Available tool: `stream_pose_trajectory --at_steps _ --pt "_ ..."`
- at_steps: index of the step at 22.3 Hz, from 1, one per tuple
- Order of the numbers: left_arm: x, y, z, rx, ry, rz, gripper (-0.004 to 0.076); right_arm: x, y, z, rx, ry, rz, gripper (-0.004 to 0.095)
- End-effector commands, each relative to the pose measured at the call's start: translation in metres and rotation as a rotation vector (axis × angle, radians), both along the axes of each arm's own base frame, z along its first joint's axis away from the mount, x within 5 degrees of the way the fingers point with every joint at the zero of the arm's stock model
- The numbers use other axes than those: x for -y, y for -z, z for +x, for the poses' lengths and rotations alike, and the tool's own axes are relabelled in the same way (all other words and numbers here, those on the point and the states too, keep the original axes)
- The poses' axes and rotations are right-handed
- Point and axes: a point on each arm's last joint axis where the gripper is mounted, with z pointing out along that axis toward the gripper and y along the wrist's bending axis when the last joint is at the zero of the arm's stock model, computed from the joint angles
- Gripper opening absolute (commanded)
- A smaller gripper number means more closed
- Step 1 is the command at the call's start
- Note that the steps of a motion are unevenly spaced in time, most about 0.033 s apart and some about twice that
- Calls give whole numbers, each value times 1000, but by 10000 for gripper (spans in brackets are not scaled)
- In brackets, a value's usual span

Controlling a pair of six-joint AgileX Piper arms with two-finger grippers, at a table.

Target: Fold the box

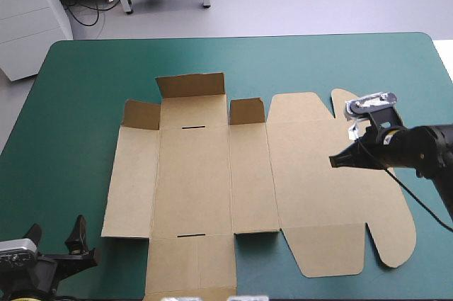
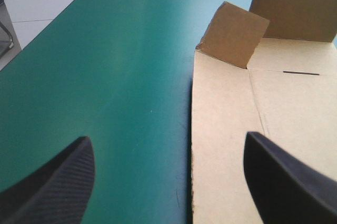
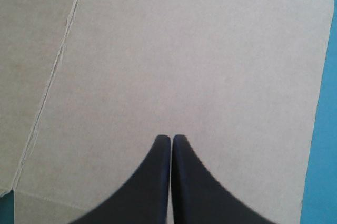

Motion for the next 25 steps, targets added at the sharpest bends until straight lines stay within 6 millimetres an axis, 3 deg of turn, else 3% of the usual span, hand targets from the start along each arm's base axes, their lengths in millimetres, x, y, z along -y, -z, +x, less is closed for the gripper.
stream_pose_trajectory --at_steps 1,2,7,11,13,18,21,25 --pt "3 -29 2 94 26 -37 557 5 -10 -24 101 4 19 -8" --pt "3 -43 5 83 41 -37 557 7 -7 -40 98 1 18 -8" --pt "2 -82 21 -2 62 -40 533 14 -4 -81 158 6 36 -8" --pt "-4 -106 50 -79 71 -37 533 18 -4 -109 230 11 54 -8" --pt "-9 -113 74 -141 70 -43 533 21 -1 -126 268 21 67 -8" --pt "-15 -81 141 -427 147 -116 533 25 11 -158 279 73 133 -8" --pt "-9 -65 168 -504 268 -192 533 27 17 -168 296 71 136 -8" --pt "-18 -31 195 -715 378 -329 533 27 21 -173 261 60 121 -8"
